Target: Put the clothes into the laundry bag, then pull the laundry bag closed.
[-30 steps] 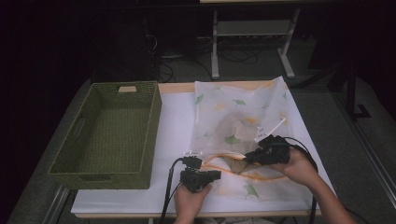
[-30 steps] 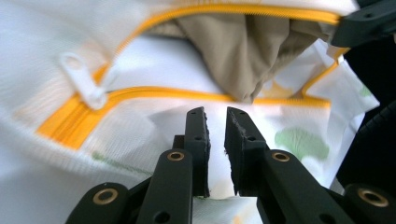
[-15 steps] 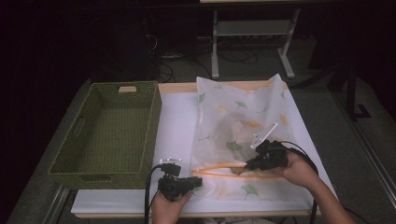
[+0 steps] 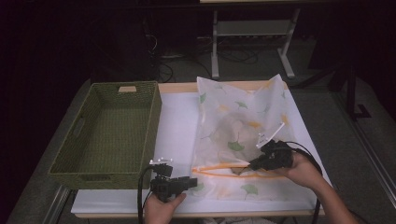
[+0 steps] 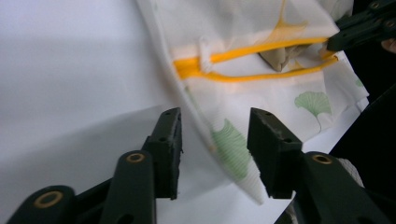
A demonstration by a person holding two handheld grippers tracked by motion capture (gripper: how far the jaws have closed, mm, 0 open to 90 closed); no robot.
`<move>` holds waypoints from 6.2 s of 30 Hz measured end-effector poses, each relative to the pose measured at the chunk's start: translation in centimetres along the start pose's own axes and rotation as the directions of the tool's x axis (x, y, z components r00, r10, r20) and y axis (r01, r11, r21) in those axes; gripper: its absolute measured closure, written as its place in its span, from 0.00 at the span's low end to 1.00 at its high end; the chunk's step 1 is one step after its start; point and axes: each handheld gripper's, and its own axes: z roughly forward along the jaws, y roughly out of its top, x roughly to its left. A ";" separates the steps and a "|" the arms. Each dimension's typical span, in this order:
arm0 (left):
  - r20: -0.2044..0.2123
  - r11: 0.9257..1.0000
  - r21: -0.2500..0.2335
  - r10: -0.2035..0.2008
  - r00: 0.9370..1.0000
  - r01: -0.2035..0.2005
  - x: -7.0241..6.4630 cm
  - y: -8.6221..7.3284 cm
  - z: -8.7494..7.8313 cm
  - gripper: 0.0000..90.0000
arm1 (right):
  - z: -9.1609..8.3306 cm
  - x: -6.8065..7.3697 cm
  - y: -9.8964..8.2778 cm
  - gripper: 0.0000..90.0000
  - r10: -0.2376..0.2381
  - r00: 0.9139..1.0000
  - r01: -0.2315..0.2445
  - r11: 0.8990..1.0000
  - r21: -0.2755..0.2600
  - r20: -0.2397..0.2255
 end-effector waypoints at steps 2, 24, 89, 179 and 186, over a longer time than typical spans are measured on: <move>0.027 1.000 0.011 0.004 1.000 -0.004 0.1 0.0 0.2 0.54 | -0.6 0.0 -0.2 0.95 0.009 1.000 -0.009 1.000 -0.009 0.007; 0.063 0.998 0.030 0.056 0.996 -0.058 0.5 0.9 1.6 0.97 | -0.3 1.4 3.8 0.76 -0.022 1.000 0.022 0.995 -0.096 0.005; 0.105 0.991 -0.005 0.134 0.985 -0.134 -0.3 1.0 0.6 0.98 | 6.1 3.8 12.2 0.68 -0.100 0.988 0.101 0.995 0.006 -0.118; 0.183 0.988 -0.105 0.132 0.974 -0.114 -0.9 1.4 1.5 0.97 | 6.5 3.1 11.5 0.88 -0.002 0.975 0.001 1.000 -0.001 -0.223; 0.165 0.983 -0.107 0.163 0.973 -0.147 -1.3 1.5 1.6 0.97 | 6.5 2.9 11.1 0.93 0.004 0.985 -0.002 1.000 0.016 -0.170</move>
